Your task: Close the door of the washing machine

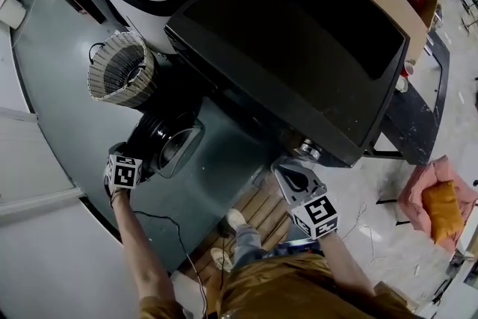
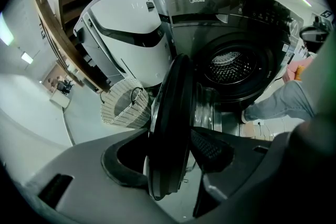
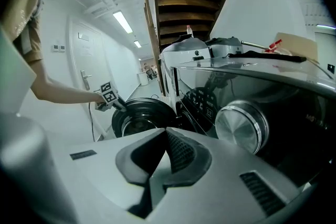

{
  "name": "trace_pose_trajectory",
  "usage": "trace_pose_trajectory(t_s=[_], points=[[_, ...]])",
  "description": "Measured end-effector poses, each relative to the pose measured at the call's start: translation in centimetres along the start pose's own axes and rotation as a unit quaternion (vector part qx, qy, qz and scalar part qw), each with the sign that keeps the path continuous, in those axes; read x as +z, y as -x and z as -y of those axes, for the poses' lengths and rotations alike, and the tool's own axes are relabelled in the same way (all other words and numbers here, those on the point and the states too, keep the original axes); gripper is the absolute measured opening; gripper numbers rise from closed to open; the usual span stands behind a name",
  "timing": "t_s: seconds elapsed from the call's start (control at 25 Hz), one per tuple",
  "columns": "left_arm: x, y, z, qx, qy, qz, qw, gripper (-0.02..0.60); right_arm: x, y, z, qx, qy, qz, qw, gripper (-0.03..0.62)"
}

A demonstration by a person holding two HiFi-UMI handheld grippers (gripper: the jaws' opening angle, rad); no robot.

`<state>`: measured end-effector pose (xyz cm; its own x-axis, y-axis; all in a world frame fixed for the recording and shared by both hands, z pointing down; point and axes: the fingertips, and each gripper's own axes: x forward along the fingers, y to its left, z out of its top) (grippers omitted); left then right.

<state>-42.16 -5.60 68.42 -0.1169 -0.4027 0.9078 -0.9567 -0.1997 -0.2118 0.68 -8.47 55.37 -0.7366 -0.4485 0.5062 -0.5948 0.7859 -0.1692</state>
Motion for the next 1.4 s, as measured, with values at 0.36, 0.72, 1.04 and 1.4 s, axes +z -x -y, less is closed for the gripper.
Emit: trace_pose_trajectory(t_s=[0.36, 0.72, 1.04, 1.4], points=[[-0.1, 0.2, 1.2, -0.006, 0.008, -0.010, 0.9999, 0.258, 0.1, 0.3, 0.2, -0.001, 0.001, 0.007, 1.000, 0.014], [-0.4, 0.9, 3.2, -0.009, 0.012, -0.008, 0.9999, 0.247, 0.8, 0.9, 0.1, -0.002, -0.002, 0.022, 1.000, 0.014], [-0.2, 1.7, 5.3, -0.022, 0.020, -0.005, 0.9996, 0.235, 0.8, 2.3, -0.2, -0.005, -0.006, 0.031, 0.999, 0.012], [-0.2, 2.3, 7.5, -0.038, 0.040, -0.004, 0.9985, 0.227, 1.0, 3.4, -1.0, -0.010, -0.012, 0.049, 0.999, 0.013]])
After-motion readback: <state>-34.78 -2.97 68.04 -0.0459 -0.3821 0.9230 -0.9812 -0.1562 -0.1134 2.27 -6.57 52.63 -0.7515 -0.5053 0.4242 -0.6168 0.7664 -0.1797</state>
